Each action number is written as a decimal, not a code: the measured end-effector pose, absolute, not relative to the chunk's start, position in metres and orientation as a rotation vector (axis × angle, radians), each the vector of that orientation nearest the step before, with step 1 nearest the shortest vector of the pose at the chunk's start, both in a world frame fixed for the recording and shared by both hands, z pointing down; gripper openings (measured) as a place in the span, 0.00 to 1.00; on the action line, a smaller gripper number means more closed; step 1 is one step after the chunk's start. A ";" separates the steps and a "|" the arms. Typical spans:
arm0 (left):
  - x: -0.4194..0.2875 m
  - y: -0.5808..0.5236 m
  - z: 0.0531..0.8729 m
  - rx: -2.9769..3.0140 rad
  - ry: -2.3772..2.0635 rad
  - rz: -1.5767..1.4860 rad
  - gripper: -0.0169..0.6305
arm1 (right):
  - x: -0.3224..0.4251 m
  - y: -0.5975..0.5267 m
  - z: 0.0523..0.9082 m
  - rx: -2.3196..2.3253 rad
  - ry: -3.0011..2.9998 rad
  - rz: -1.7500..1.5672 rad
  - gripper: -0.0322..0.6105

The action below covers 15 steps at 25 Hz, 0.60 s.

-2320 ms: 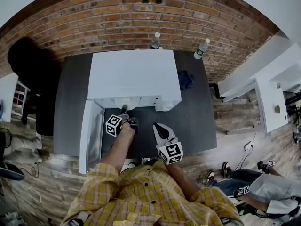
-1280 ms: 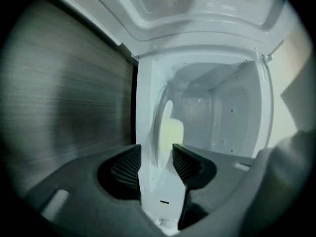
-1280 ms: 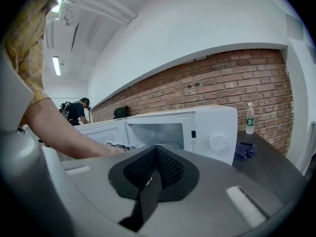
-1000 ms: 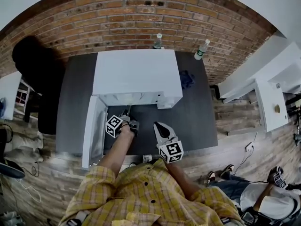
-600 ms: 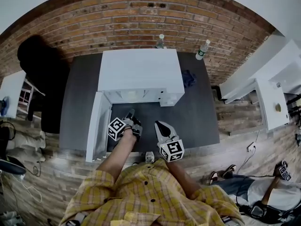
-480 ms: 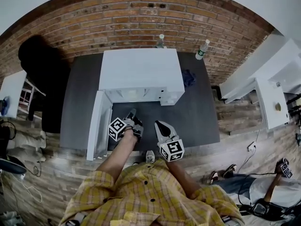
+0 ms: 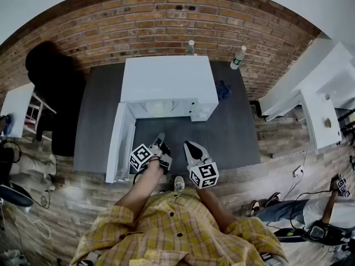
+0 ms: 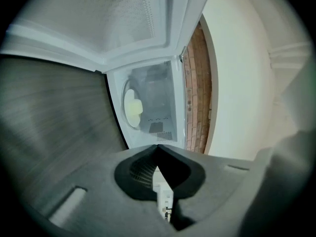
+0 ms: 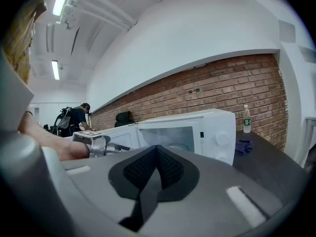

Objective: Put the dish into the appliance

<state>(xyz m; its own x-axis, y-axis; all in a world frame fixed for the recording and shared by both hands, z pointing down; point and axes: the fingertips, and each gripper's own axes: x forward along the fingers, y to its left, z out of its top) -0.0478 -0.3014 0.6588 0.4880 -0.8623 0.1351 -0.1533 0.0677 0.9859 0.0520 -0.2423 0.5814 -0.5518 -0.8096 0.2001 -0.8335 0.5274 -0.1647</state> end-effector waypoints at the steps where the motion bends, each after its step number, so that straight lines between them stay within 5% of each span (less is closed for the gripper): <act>1: -0.048 -0.298 0.657 1.448 -0.958 -0.668 0.03 | 0.051 -0.241 0.581 1.434 -2.656 0.368 0.05; 15: -0.043 -0.262 0.625 1.702 -0.998 -0.551 0.03 | 0.048 -0.234 0.580 1.430 -2.679 0.419 0.05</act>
